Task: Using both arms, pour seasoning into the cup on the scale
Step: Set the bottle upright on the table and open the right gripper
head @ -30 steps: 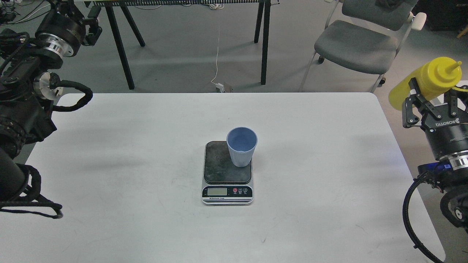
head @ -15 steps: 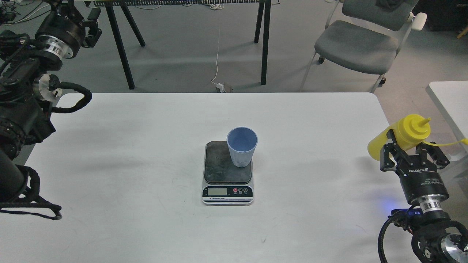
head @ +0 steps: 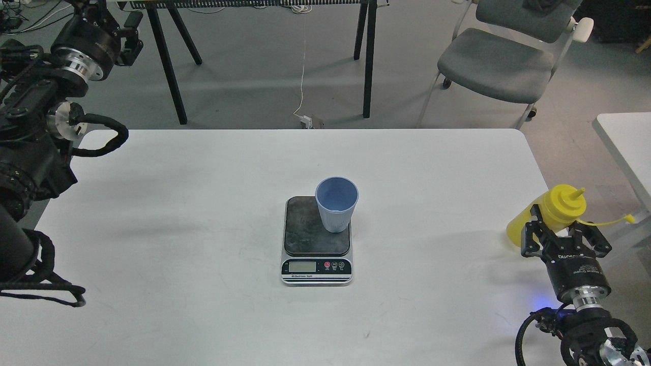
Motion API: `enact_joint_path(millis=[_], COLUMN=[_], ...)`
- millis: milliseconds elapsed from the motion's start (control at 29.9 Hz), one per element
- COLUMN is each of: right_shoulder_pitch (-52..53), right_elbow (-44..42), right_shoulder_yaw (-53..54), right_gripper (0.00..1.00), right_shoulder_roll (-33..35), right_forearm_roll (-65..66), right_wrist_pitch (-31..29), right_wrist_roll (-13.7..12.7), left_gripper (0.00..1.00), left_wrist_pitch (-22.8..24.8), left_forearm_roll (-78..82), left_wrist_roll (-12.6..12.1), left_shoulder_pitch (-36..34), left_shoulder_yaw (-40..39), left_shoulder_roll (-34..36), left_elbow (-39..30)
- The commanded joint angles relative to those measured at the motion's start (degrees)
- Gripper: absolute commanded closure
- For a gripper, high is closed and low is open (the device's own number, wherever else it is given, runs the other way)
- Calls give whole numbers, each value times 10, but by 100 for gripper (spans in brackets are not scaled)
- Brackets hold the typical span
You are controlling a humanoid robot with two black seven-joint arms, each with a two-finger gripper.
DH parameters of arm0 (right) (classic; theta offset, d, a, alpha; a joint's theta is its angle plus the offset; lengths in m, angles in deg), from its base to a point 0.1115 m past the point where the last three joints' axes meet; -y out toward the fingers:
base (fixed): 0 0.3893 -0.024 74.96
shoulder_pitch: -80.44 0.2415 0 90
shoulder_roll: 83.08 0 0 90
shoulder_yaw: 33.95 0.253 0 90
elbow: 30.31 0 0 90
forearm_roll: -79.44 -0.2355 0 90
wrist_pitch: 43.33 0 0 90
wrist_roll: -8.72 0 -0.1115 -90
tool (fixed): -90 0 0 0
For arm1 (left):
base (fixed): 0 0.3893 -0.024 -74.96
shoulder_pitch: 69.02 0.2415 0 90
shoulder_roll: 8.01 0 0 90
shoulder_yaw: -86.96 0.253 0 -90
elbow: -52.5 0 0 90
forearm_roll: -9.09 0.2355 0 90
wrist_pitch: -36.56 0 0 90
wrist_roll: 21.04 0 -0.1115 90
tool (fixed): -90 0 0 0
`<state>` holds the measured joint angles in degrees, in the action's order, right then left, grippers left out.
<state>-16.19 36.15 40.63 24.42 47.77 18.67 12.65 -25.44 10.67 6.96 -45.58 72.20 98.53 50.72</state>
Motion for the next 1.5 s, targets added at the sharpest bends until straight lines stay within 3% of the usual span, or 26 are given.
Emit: enact_joint_path(millis=[0, 1170, 1270, 1337, 1370, 1404, 1471], right_shoulder_pitch=[1, 4, 4, 4, 4, 4, 3], right_elbow=[-1, -31, -31, -30, -30, -30, -31], right_shoulder_yaw=[0, -12, -12, -13, -13, -13, -13], right_gripper=[51, 49, 41, 30, 11, 0, 0], right_shoulder_roll=[0, -29, -29, -29, -30, -29, -29], right_forearm_roll=[0, 19, 19, 19, 19, 19, 20], right_wrist_pitch=[0, 0, 0, 0, 0, 0, 0], right_wrist_roll=[-2, 0, 0, 0, 1, 2, 3], left_gripper=[6, 6, 6, 6, 6, 6, 6], left_wrist_pitch=[0, 0, 0, 0, 0, 0, 0], left_forearm_roll=[0, 25, 25, 25, 25, 25, 25], left_wrist_roll=[0, 0, 0, 0, 0, 0, 0], left_shoulder_pitch=[0, -5, -5, -5, -5, -5, -5], left_shoulder_yaw=[0, 9, 9, 9, 9, 9, 9], left_shoulder_roll=[1, 14, 13, 12, 12, 12, 12], left_elbow=[0, 0, 0, 0, 0, 0, 0])
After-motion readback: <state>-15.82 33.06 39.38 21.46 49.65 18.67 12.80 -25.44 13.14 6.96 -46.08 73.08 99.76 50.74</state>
